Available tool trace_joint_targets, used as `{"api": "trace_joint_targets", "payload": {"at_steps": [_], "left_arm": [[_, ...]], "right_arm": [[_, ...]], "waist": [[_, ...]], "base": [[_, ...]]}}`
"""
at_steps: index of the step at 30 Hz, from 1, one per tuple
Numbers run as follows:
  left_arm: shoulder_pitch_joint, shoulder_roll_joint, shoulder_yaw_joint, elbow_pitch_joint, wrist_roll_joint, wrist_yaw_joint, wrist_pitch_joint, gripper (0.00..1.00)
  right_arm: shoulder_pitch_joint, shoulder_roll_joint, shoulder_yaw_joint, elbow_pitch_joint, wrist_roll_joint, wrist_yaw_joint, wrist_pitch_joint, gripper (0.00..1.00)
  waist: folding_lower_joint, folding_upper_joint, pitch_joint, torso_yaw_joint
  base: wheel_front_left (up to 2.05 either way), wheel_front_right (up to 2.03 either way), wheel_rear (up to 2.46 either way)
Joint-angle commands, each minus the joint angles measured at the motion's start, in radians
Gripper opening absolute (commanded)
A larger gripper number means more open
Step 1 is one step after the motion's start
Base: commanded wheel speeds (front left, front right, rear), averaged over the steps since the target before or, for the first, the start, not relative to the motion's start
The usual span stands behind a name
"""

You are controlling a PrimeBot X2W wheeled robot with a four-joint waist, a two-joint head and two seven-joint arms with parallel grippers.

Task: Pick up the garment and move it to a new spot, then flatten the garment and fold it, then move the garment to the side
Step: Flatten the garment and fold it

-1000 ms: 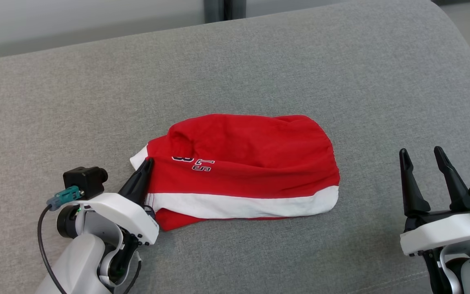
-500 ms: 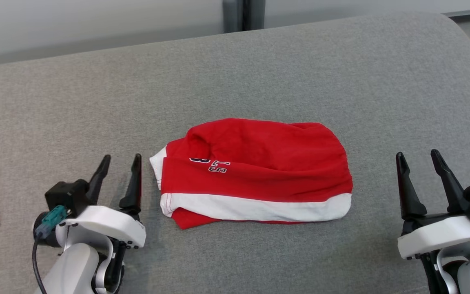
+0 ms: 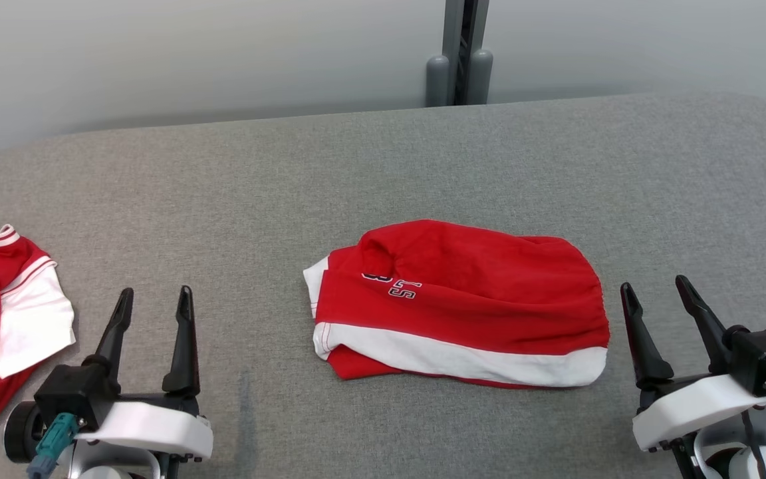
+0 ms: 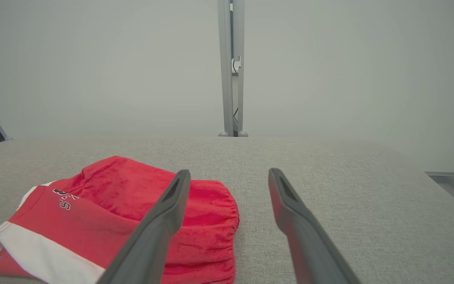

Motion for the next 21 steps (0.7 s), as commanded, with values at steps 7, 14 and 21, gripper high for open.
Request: {"api": "trace_joint_targets", "payload": {"at_steps": [7,14,21], "left_arm": [[0.053,0.016,-0.013,-0.064,0.007,0.031,0.044,1.0],[0.055,0.019,-0.025,-0.092,0.012,0.041,0.065,1.0],[0.044,0.022,-0.03,-0.104,0.015,0.045,0.066,1.0]], "right_arm": [[0.017,-0.014,0.002,0.002,0.003,-0.001,0.01,1.0],[0.015,-0.013,0.001,-0.004,0.007,-0.001,0.012,1.0],[0.005,-0.013,0.002,-0.007,0.012,-0.001,0.013,1.0]], "waist": [[0.0,0.0,-0.023,0.023],[0.0,0.0,-0.021,0.029],[0.0,0.0,-0.011,0.03]], "base": [[0.0,0.0,0.0],[0.0,0.0,0.0],[0.0,0.0,0.0]]}}
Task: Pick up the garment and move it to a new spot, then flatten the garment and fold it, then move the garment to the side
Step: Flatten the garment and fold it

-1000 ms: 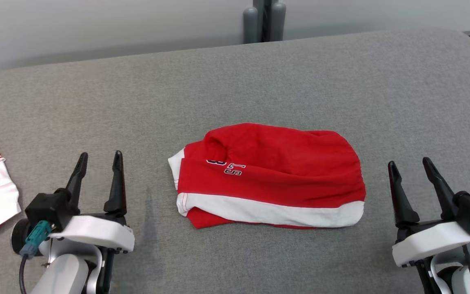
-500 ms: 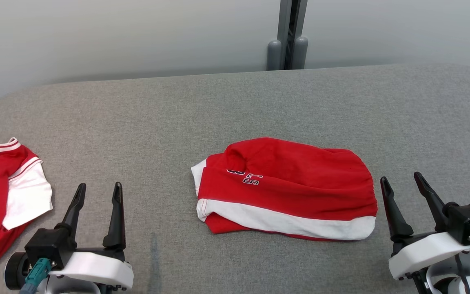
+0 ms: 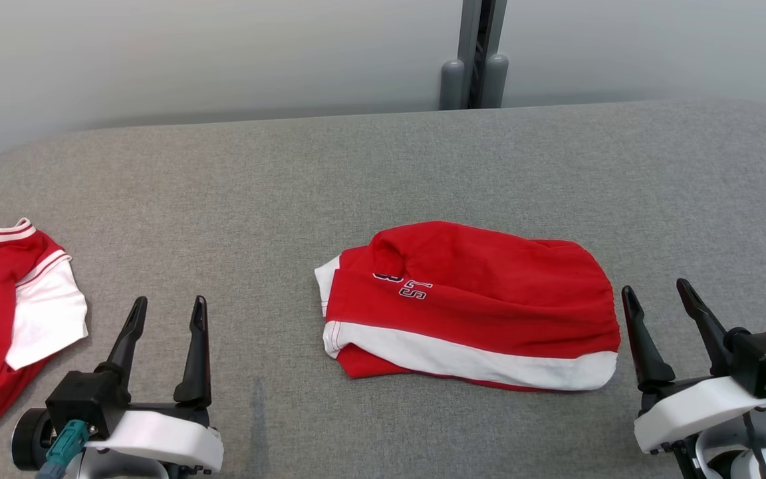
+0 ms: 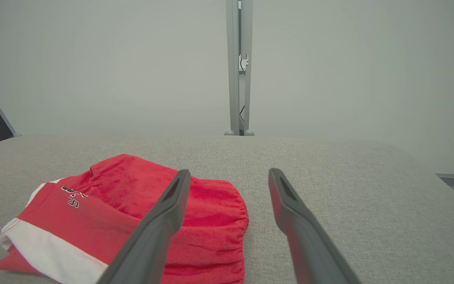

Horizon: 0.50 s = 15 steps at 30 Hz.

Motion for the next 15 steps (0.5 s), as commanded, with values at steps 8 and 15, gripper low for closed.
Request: {"api": "trace_joint_targets", "payload": {"at_steps": [8,15], "left_arm": [[-0.047,0.008,-0.023,-0.014,0.015,-0.012,0.014,1.0],[-0.122,-0.019,-0.119,0.055,-0.023,-0.095,0.136,1.0]], "right_arm": [[-0.021,-0.006,0.006,0.001,0.01,-0.001,0.0,1.0],[-0.043,-0.002,0.024,0.015,0.014,-0.001,-0.011,1.0]], "waist": [[0.0,0.0,0.019,-0.011],[0.0,0.0,0.057,-0.054]], "base": [[0.0,0.0,0.0],[0.0,0.0,0.0]]}}
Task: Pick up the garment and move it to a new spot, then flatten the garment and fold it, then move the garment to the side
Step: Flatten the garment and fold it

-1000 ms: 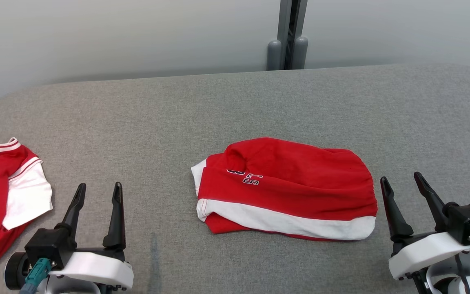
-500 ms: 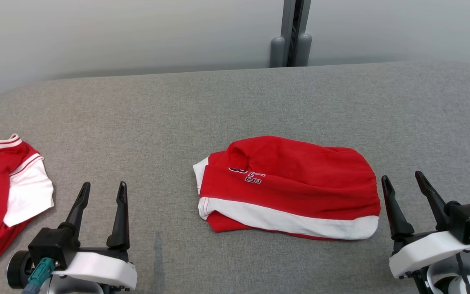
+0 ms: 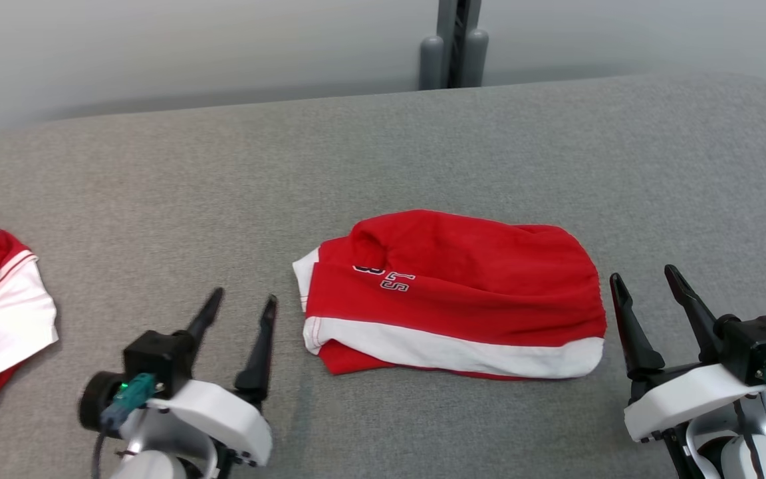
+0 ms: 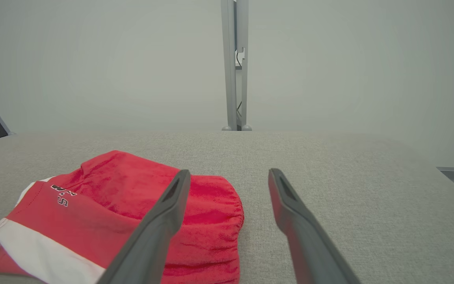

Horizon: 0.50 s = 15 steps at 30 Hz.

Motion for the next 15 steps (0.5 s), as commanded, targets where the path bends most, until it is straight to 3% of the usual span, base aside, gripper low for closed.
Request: {"api": "trace_joint_targets", "payload": {"at_steps": [1,9,15], "left_arm": [[-0.021,-0.015,-0.025,0.025,-0.022,-0.021,0.034,1.0],[-0.053,-0.047,-0.064,0.144,-0.1,-0.092,0.132,1.0],[-0.067,-0.05,-0.057,0.197,-0.122,-0.104,0.131,1.0]], "right_arm": [[-0.011,-0.002,0.0,0.007,0.006,-0.001,-0.007,1.0],[-0.024,0.002,-0.009,0.022,0.012,-0.001,-0.024,1.0],[-0.027,0.006,-0.015,0.035,0.014,-0.001,-0.042,1.0]], "waist": [[0.0,0.0,0.02,-0.026],[0.0,0.0,0.066,-0.079],[0.0,0.0,0.086,-0.099]], "base": [[0.0,0.0,0.0],[0.0,0.0,0.0],[0.0,0.0,0.0]]}}
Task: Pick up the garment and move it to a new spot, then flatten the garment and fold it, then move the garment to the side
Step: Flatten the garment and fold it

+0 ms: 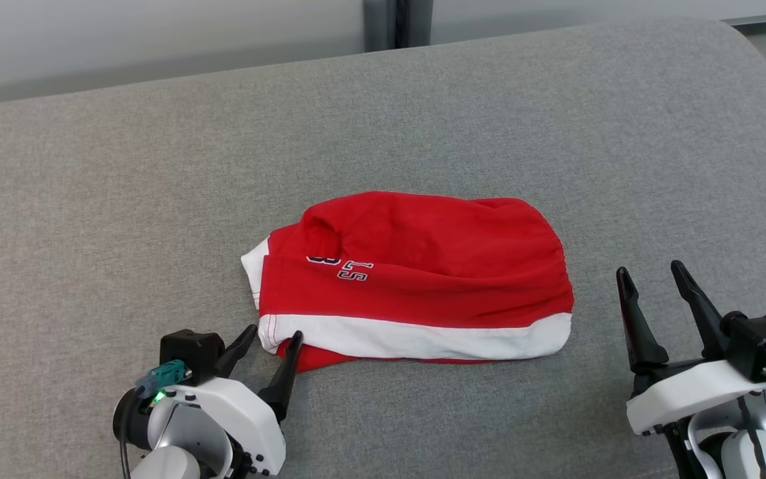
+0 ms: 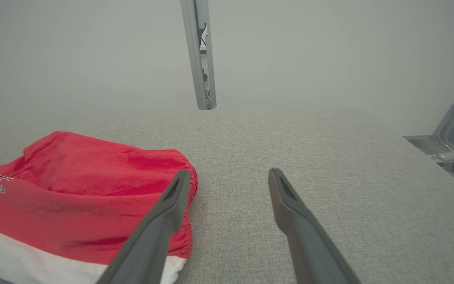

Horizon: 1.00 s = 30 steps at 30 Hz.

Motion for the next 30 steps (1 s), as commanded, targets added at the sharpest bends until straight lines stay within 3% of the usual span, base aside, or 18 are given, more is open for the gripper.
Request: {"api": "trace_joint_targets", "payload": {"at_steps": [1,7,8,9,10,11,20,30], "left_arm": [[-0.012,0.004,0.005,0.005,-0.007,-0.005,-0.003,1.0],[-0.009,0.004,0.006,0.018,-0.016,-0.004,-0.003,1.0],[-0.007,0.004,0.005,0.016,-0.019,-0.007,-0.003,0.92],[-0.007,0.005,0.004,0.015,-0.017,-0.009,-0.004,0.48],[-0.008,0.006,0.002,0.013,-0.017,-0.01,-0.005,0.15],[-0.009,0.009,0.0,0.01,-0.01,-0.012,-0.012,0.0],[0.0,0.036,-0.015,-0.058,0.041,0.026,-0.028,0.0],[0.017,0.045,-0.028,-0.138,0.055,0.053,-0.012,0.0]], "right_arm": [[-0.008,-0.001,-0.002,0.0,0.0,-0.001,-0.007,1.0],[-0.019,0.0,-0.003,0.01,0.009,-0.001,-0.016,1.0],[-0.019,0.0,-0.003,0.012,0.01,-0.001,-0.016,1.0],[-0.02,0.0,-0.002,0.013,0.011,-0.001,-0.018,1.0],[-0.021,0.0,-0.001,0.014,0.013,-0.001,-0.018,1.0],[-0.022,0.0,0.0,0.015,0.013,-0.001,-0.02,1.0],[-0.002,0.0,-0.007,0.041,-0.015,-0.001,0.007,1.0],[-0.018,-0.001,0.14,0.205,0.015,-0.001,0.03,1.0]], "waist": [[0.0,0.0,0.004,-0.003],[0.0,0.0,0.01,-0.005],[0.0,0.0,0.011,-0.004],[0.0,0.0,0.011,-0.003],[0.0,0.0,0.012,-0.003],[0.0,0.0,0.013,-0.002],[0.0,0.0,0.015,0.004],[0.0,0.0,0.031,0.033]], "base": [[0.0,0.0,0.0],[0.0,0.0,0.0],[0.0,0.0,0.0],[0.0,0.0,0.0],[0.0,0.0,0.0],[0.0,0.0,0.0],[0.0,0.0,0.0],[0.0,0.0,0.0]]}}
